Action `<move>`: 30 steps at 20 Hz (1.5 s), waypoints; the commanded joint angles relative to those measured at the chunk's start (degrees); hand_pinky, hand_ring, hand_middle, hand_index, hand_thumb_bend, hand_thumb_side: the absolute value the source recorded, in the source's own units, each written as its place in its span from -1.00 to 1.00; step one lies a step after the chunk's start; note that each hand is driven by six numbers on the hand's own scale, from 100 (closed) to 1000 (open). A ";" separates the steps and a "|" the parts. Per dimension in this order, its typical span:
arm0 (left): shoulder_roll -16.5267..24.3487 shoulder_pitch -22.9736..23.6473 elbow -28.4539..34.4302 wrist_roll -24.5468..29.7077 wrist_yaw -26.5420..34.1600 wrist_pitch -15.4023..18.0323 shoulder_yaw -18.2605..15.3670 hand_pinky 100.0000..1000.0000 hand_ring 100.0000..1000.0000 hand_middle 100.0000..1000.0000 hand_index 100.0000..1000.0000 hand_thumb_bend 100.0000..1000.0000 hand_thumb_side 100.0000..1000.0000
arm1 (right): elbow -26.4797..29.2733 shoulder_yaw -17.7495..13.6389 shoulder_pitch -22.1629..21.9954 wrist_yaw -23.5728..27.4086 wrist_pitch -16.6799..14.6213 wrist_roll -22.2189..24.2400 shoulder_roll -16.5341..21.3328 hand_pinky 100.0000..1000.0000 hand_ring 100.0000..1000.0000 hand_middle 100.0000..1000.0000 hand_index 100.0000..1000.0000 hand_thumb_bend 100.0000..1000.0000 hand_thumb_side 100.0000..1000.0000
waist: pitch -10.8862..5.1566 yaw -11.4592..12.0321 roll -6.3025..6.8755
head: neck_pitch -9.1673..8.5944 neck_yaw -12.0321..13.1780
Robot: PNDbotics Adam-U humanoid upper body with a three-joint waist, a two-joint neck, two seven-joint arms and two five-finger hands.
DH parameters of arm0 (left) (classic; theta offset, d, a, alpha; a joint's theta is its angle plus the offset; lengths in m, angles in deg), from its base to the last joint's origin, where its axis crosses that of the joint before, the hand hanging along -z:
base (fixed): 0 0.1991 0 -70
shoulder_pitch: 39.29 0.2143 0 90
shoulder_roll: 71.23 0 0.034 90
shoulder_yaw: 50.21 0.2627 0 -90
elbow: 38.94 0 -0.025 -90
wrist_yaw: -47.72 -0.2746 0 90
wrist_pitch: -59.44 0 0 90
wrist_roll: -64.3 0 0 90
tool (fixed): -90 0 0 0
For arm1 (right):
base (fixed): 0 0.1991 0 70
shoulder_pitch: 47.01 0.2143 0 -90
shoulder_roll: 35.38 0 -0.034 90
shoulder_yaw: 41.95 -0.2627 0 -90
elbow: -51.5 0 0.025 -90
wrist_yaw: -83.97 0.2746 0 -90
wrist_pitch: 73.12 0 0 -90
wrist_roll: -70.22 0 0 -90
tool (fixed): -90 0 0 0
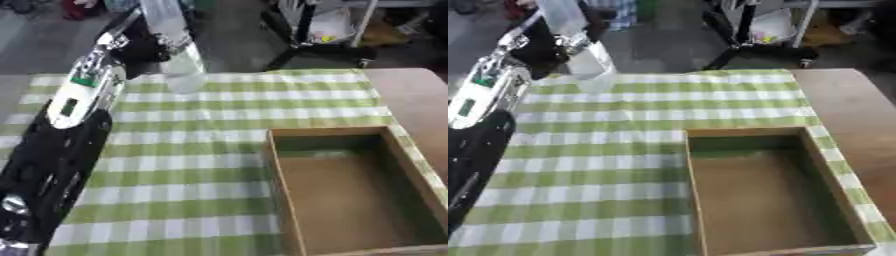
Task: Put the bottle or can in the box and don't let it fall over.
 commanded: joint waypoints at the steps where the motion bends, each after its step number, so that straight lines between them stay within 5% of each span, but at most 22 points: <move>1: -2.33 -2.03 0.77 0.19 -2.01 -1.46 0.15 1.00 0.77 -0.63 -0.57 -0.86 -1.00 | 0.96 -0.88 0.38 0.66 0.04 -0.25 0.72 0.82 1.00 1.00 1.00 -1.00 0.12 | -1.30 -0.60 -0.41 | 0.08 1.30; 13: -8.35 -2.48 0.76 1.09 -7.78 -0.68 2.75 1.00 0.79 -0.62 -0.57 -0.88 -1.00 | -0.22 -1.83 1.26 1.42 1.37 -1.37 -0.95 0.82 1.00 1.00 1.00 -1.00 0.14 | -0.77 -3.97 -0.87 | 0.20 5.07; 30: -13.12 -0.95 -0.96 -4.37 -14.50 -0.02 2.76 1.00 0.76 -0.61 -0.56 -0.94 -1.00 | -1.04 -1.62 3.41 3.75 3.26 -2.70 0.52 0.82 1.00 1.00 1.00 -1.00 0.16 | -1.87 -7.47 -0.30 | 2.69 6.30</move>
